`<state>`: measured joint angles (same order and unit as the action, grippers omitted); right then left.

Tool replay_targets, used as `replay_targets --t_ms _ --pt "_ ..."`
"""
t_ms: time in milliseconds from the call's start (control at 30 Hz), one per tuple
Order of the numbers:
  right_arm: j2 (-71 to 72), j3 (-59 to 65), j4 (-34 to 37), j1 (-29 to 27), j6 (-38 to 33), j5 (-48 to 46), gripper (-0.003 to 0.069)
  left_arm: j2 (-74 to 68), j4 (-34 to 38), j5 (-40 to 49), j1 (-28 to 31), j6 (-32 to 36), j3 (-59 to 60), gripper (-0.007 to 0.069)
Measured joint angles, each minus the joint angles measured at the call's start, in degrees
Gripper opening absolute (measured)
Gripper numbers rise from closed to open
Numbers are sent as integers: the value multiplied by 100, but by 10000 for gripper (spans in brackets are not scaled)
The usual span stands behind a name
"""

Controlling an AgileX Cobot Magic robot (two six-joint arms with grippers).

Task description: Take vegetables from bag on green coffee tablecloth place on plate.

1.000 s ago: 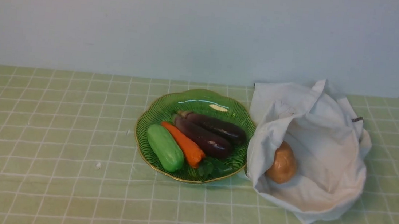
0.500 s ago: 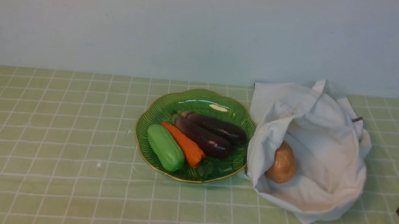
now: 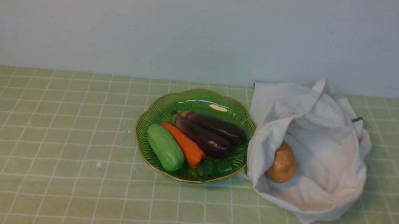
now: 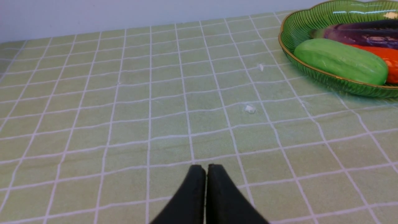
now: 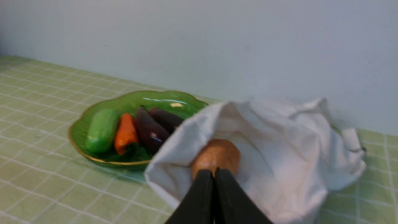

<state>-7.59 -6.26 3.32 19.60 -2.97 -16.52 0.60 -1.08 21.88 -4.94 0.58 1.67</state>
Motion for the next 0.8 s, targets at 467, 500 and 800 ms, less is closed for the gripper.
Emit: replay_targets --t_ms 467,500,800 --pt "822 770 -378 -1618 180 -407 -15 0 0 0 0 0 0 -8" --pt "822 770 -378 -1629 180 -407 -15 0 0 0 0 0 0 -8" --pt "822 770 -378 -1635 180 -407 -15 0 0 0 0 0 0 -8"
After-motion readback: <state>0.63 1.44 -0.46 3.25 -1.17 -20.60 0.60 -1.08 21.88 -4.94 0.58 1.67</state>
